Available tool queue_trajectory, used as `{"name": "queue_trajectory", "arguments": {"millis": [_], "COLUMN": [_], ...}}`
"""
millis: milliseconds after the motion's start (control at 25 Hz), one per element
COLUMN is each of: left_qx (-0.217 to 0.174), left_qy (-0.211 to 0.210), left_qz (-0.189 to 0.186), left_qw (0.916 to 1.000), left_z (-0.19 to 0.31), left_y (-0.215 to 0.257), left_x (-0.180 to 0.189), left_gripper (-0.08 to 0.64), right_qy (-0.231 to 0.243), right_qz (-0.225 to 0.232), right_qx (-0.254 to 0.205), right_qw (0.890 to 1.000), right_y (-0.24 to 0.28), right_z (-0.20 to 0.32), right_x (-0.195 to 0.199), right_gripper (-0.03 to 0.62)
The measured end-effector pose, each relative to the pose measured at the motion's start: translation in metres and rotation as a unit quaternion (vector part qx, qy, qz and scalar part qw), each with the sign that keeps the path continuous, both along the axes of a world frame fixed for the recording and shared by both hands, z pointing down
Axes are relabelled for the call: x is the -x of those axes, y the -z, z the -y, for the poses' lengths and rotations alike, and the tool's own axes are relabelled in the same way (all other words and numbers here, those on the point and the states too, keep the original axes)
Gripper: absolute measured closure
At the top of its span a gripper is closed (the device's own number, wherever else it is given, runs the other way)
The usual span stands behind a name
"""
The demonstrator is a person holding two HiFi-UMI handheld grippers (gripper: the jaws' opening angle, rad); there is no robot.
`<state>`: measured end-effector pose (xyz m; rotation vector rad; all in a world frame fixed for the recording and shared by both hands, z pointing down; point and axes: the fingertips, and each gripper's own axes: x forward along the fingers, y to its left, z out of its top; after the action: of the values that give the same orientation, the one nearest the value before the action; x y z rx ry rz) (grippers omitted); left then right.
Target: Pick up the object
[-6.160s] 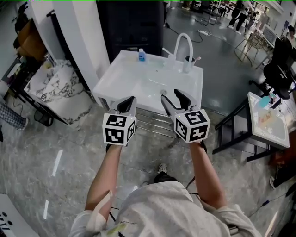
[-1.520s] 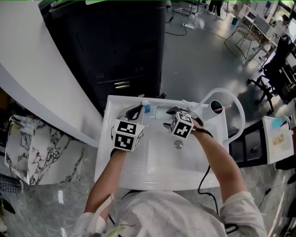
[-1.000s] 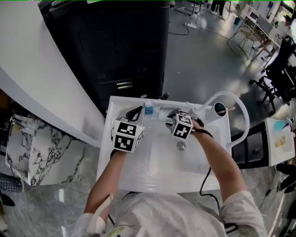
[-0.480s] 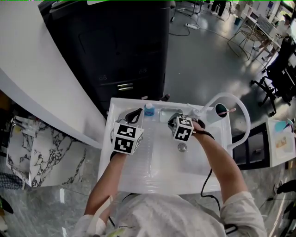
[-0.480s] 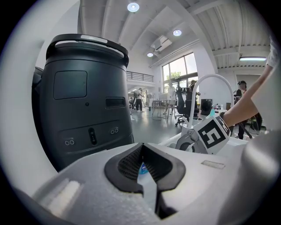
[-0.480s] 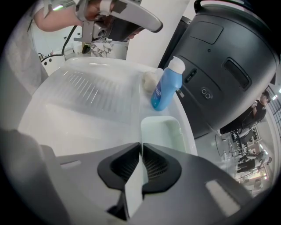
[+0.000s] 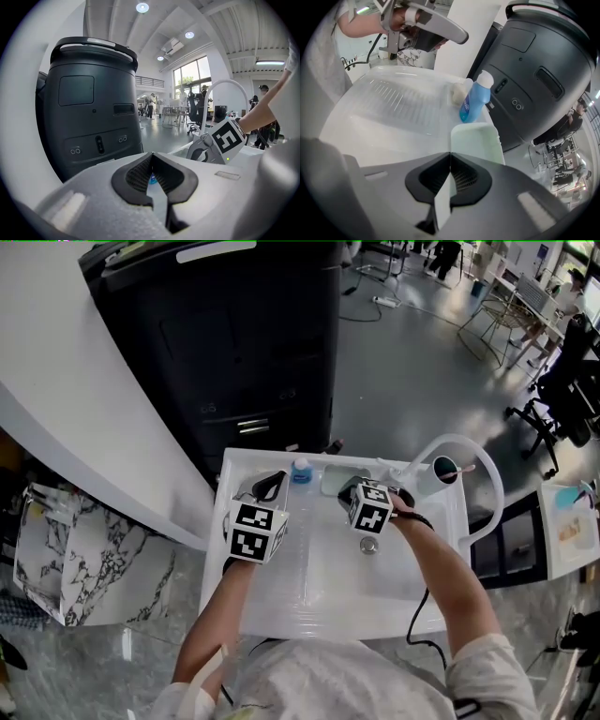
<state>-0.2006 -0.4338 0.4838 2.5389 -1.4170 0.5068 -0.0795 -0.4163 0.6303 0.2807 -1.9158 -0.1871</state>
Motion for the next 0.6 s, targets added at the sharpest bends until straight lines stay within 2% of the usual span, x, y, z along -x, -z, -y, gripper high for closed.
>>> {"name": "queue_trajectory", "arguments": {"millis": [280, 600], "left_qx": [-0.006, -0.015], "left_qy": [-0.003, -0.007], "left_qz": [-0.004, -0.009], "left_qw": [1.0, 0.9998], "left_z": [-0.002, -0.004], "left_y": [0.008, 0.018], "left_x": [-0.001, -0.005], "left_gripper": [0.56, 0.559], "right_qy": [-0.021, -0.062], "right_qz": [0.035, 0.102], "right_qx": [-0.016, -0.034], "right_qw": [0.999, 0.992], "right_y": [0.025, 0.065], "right_z": [0.004, 0.006], "right_x": [0.01, 0.024], "right_gripper": [0.583, 0.583]}}
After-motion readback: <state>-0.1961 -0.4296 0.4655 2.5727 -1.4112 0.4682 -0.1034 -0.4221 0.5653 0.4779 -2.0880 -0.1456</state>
